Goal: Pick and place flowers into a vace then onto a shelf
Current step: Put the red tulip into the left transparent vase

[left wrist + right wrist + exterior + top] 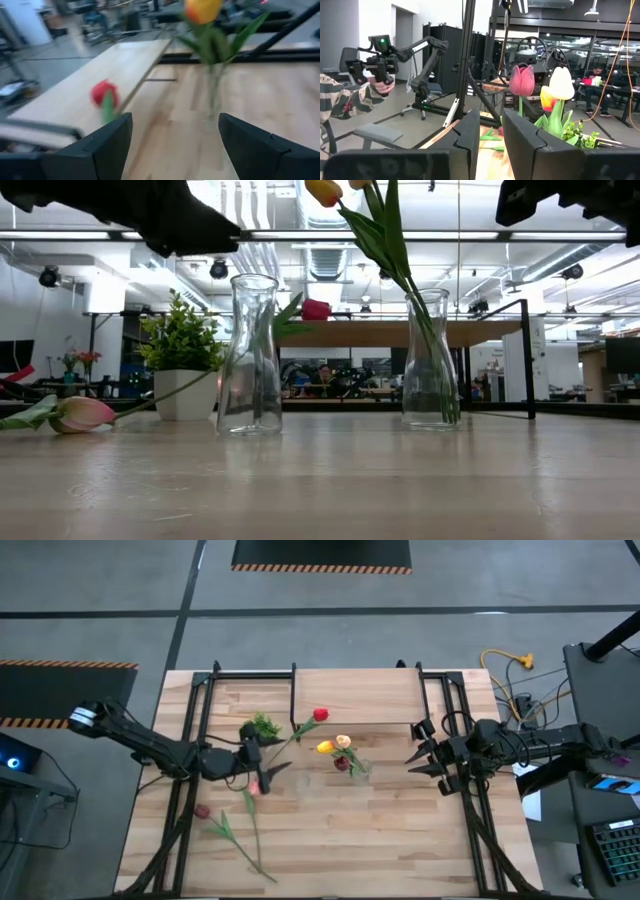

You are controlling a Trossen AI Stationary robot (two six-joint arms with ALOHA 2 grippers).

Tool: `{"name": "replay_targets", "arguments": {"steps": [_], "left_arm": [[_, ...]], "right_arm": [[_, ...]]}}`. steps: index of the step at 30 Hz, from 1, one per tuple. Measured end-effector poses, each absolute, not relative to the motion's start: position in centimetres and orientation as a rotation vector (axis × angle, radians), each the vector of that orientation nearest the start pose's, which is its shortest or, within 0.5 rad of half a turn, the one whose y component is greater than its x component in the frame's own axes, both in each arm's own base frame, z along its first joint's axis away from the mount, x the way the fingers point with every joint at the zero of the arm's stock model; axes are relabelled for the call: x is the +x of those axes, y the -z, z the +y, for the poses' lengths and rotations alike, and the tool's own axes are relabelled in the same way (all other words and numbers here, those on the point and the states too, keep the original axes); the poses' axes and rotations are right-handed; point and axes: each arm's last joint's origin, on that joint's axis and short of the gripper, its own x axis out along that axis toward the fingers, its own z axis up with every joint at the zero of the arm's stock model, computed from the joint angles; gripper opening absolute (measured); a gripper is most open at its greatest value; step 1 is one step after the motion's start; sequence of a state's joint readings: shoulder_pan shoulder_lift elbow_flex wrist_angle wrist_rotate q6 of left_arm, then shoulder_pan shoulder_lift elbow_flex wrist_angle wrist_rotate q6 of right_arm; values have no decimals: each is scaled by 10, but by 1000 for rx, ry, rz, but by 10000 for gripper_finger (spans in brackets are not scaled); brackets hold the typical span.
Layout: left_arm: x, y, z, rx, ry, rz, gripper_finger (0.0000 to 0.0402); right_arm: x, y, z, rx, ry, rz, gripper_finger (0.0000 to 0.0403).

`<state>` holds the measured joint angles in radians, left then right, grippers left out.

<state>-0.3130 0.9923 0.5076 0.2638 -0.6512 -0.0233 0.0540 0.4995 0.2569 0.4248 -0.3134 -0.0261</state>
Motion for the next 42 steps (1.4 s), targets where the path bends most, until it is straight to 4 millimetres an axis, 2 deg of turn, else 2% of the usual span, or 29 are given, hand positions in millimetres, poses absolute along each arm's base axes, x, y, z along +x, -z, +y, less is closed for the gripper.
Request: {"name": "replay_targets", "arguments": {"steps": [10,19,29,37,42], "left_arm": [[205,-229,-45,69,-471,274,278],[204,-219,-37,73,-575,334,278],[223,-192,-42,157,-532,479,278],[239,-175,-33,191,-591,562,278],[245,-176,-31,181,-602,550,278]], "right_arm": [[134,-246,16,-53,-364,-185,82],[134,-246,16,-60,-362,-185,70],[134,-246,16,-60,-363,-185,77],[134,-246,16,-60,-362,-182,75],[134,-246,16,-59,-363,-178,68]]}}
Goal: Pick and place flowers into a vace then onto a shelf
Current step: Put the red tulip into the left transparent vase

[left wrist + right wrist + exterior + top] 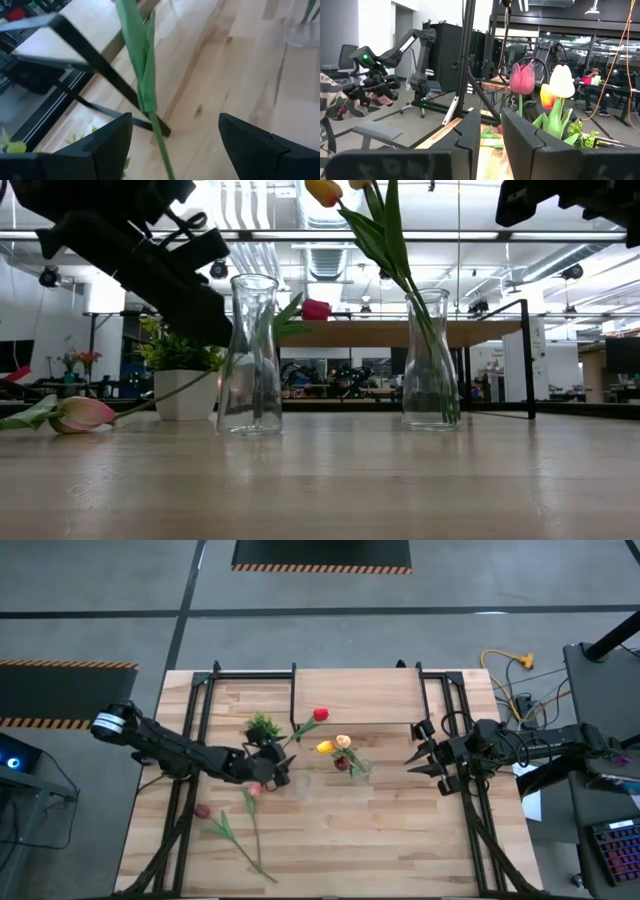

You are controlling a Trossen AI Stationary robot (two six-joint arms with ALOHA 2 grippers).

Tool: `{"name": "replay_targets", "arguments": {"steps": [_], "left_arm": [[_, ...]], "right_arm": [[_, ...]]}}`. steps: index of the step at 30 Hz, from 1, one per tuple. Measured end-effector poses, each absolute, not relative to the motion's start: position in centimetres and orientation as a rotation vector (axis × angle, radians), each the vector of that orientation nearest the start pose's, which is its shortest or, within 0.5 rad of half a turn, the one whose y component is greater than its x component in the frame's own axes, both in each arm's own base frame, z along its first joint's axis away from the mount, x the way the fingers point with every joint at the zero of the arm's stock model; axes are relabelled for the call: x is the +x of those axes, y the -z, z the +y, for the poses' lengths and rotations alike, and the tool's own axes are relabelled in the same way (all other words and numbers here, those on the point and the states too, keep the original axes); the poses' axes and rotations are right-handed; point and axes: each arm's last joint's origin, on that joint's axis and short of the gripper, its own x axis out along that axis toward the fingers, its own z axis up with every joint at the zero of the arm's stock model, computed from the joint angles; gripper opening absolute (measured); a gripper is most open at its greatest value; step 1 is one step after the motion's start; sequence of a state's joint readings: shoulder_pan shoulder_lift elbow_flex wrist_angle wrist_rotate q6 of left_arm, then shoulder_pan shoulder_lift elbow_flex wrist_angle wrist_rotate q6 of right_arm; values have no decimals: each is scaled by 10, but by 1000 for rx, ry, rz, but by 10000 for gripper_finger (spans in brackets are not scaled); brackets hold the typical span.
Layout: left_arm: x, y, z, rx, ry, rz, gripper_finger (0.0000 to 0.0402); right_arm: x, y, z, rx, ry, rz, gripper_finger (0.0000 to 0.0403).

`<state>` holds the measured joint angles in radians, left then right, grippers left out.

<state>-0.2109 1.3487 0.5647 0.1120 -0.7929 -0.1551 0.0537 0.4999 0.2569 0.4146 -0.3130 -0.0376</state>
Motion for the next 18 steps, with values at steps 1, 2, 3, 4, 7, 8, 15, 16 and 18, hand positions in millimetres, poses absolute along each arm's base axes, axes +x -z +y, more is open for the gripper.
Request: {"name": "replay_targets", "arguments": {"steps": [1,2,3,4,7,8,15,16,18], "left_arm": [[246,-177,-31,179,-604,548,278],[247,-177,-30,177,-608,545,278],[247,-178,-29,174,-613,543,278],[247,-178,-28,172,-619,543,278],[248,-178,-24,163,-632,537,278],[248,-179,-23,157,-637,531,277],[253,-181,-21,115,-650,470,276],[254,-180,-21,114,-652,469,274],[255,-176,-21,124,-652,486,272]], "right_arm": [[134,-246,16,-59,-363,-178,68],[134,-246,16,-60,-362,-178,69],[134,-246,16,-61,-363,-179,70],[134,-246,16,-65,-362,-179,71],[134,-246,16,-74,-361,-181,75],[134,-246,16,-75,-361,-181,77],[134,-246,16,-78,-361,-182,71],[134,-246,16,-78,-361,-182,70],[134,-246,16,-78,-361,-182,68]]}}
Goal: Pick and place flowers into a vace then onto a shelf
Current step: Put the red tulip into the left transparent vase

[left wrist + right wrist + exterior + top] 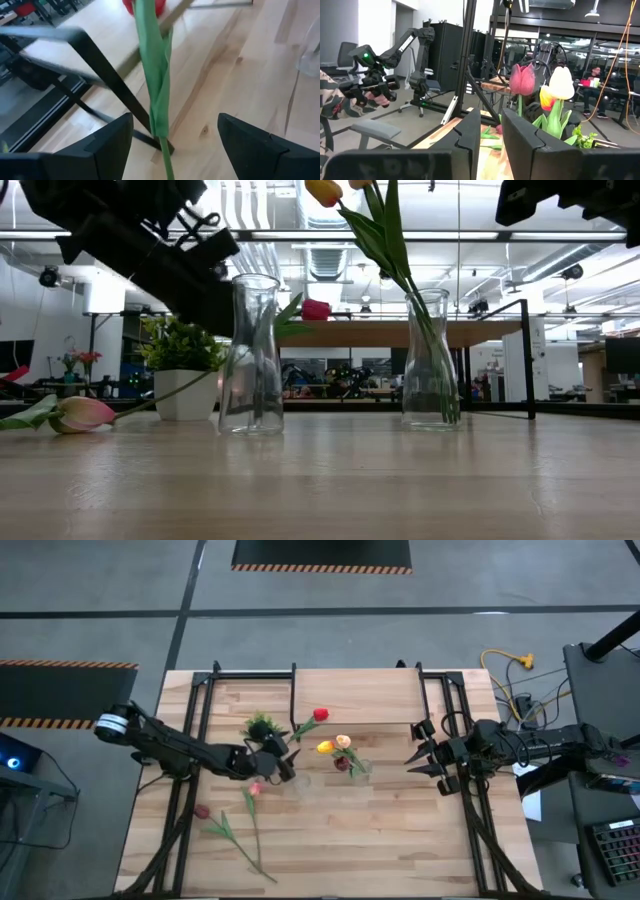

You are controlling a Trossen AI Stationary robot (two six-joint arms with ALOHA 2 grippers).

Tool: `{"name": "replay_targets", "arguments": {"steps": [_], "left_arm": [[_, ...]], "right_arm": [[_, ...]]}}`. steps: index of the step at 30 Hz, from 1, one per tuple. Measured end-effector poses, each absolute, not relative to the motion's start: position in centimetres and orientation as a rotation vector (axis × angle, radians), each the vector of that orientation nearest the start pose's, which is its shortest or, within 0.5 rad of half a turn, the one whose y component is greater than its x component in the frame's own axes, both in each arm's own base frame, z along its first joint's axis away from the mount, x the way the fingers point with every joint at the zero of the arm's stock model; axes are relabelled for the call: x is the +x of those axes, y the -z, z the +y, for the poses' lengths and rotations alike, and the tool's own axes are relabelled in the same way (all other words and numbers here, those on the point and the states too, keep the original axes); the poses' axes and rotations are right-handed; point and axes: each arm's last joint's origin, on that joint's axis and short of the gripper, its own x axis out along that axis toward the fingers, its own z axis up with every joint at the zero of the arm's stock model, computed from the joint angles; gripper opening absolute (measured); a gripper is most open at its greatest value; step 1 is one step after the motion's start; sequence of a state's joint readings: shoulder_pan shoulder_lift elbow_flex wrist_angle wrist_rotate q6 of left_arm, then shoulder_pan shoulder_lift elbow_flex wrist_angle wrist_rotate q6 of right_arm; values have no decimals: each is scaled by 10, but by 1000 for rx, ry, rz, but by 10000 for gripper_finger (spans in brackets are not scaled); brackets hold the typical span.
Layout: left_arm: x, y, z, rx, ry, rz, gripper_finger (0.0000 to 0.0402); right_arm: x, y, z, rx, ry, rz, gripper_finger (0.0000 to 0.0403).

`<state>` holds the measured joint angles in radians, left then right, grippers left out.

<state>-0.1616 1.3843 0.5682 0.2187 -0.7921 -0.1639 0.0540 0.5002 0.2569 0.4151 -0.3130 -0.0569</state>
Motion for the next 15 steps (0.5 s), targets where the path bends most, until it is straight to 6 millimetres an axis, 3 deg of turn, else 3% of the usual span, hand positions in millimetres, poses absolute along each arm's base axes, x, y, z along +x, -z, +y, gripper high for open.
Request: {"name": "replay_targets", "arguments": {"steps": [15], "left_arm": [[264,-167,-19,198,-697,528,266]], "right_arm": [[134,-246,16,-82,-361,-183,71]]}}
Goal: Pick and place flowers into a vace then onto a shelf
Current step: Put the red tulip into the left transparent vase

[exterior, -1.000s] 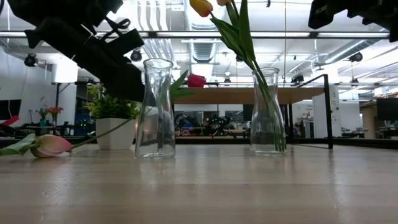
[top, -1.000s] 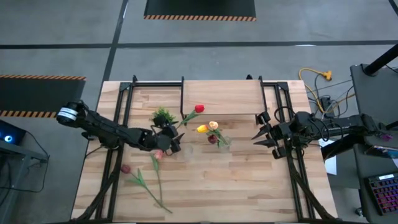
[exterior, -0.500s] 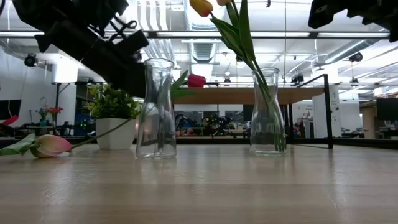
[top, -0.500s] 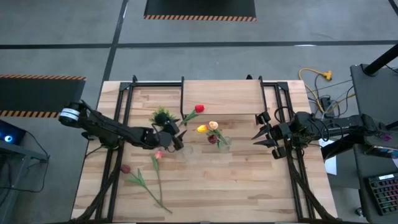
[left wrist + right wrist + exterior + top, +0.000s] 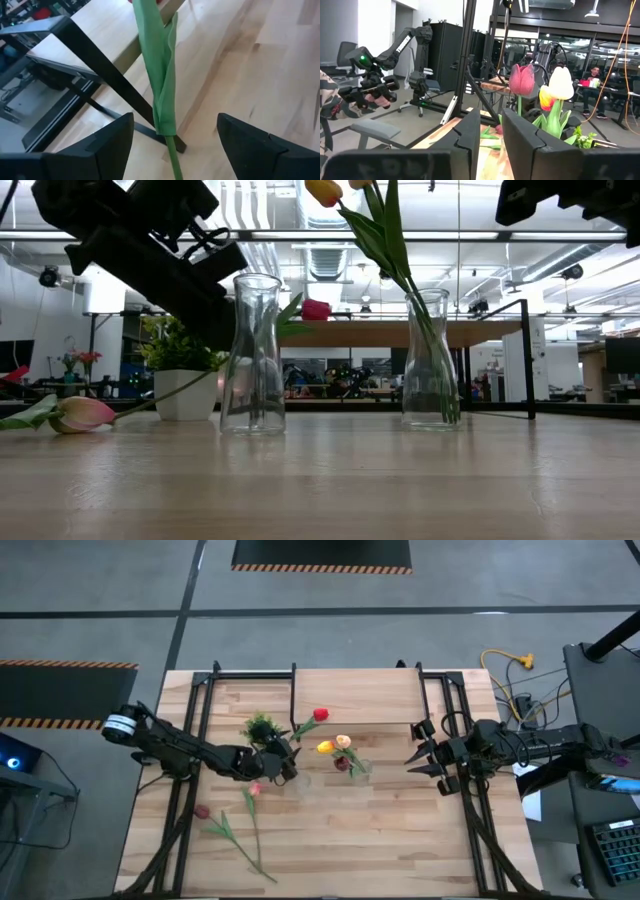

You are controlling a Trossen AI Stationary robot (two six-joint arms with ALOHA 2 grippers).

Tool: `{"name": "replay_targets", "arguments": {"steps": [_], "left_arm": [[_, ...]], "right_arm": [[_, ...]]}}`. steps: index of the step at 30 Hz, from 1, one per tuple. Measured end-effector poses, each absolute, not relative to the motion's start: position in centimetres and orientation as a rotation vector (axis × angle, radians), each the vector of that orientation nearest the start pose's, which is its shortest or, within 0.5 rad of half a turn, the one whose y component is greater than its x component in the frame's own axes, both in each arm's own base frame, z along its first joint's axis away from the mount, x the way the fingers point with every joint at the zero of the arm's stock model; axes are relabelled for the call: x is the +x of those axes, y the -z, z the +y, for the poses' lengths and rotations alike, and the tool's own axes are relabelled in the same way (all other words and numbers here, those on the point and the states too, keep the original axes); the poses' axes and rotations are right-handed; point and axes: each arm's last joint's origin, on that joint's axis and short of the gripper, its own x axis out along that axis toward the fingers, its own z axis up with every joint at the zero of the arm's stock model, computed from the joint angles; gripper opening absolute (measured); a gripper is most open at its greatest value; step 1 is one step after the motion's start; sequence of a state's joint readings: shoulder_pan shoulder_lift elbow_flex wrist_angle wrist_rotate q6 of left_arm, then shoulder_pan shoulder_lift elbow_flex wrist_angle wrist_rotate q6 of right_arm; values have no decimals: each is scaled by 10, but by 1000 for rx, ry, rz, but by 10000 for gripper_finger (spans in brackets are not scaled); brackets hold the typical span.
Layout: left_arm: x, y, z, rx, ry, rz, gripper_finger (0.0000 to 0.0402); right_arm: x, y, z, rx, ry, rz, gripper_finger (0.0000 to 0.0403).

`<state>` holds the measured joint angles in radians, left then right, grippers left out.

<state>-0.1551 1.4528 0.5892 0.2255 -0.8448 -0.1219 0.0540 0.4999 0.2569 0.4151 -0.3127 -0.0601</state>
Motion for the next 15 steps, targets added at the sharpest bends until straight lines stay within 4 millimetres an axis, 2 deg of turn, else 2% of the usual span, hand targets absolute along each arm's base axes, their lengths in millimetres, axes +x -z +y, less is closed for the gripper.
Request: {"name": "replay_targets", "arguments": {"steps": [4,15], "left_arm": [[264,-167,-19,203,-696,530,235],[264,-167,-19,197,-697,520,96]], "right_arm": [[134,-246,16,-82,-360,-183,66],[134,-246,16,-82,-360,-183,73]]}}
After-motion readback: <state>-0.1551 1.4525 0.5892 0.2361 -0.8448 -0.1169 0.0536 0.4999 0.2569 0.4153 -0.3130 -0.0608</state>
